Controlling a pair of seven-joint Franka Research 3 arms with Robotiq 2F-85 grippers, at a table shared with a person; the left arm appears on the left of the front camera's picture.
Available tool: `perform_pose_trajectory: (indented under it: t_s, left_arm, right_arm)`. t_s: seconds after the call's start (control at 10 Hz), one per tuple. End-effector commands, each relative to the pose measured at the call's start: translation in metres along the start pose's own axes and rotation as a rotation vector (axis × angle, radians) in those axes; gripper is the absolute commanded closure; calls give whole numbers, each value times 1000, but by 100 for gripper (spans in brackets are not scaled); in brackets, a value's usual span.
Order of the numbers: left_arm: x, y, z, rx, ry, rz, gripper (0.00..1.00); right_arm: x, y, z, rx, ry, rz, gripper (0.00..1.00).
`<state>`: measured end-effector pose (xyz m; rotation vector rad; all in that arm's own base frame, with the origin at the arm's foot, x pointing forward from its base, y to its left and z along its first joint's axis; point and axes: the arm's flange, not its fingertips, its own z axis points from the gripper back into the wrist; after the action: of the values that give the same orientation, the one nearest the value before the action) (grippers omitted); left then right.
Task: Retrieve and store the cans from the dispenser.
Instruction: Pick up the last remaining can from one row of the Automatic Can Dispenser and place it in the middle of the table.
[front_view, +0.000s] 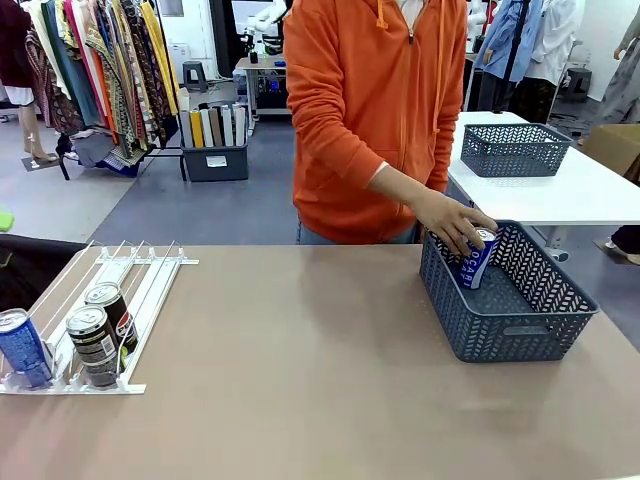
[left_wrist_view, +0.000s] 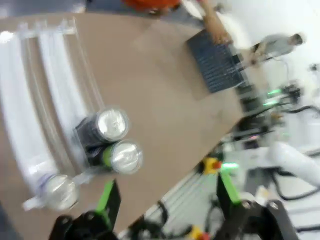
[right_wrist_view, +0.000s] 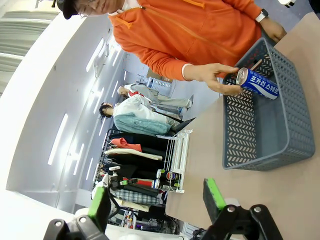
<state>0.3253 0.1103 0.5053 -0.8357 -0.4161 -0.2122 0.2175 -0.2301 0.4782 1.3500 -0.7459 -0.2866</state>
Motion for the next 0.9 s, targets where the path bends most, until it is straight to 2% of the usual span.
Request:
perform_pose_trajectory:
  t_s: [0.0,0.3,0.4,0.5,0.8]
  left_arm:
    - [-15,-31,0,348,154,-32,0]
    - [-31,-41,-25,620,292,14,0]
    - [-27,-44,-32,640,232,8,0]
    - [-21,-40,-12,567,230,-32,0]
    - [-25,-44,-22,595,247,-27,0]
  right_arm:
    - [2,3,-2,26,-17,16,0]
    - [2,3,-2,26,-17,16,0]
    - [2,3,-2,26,-17,16,0]
    - [2,3,-2,26,-17,16,0]
    - [2,3,-2,26,-17,16,0]
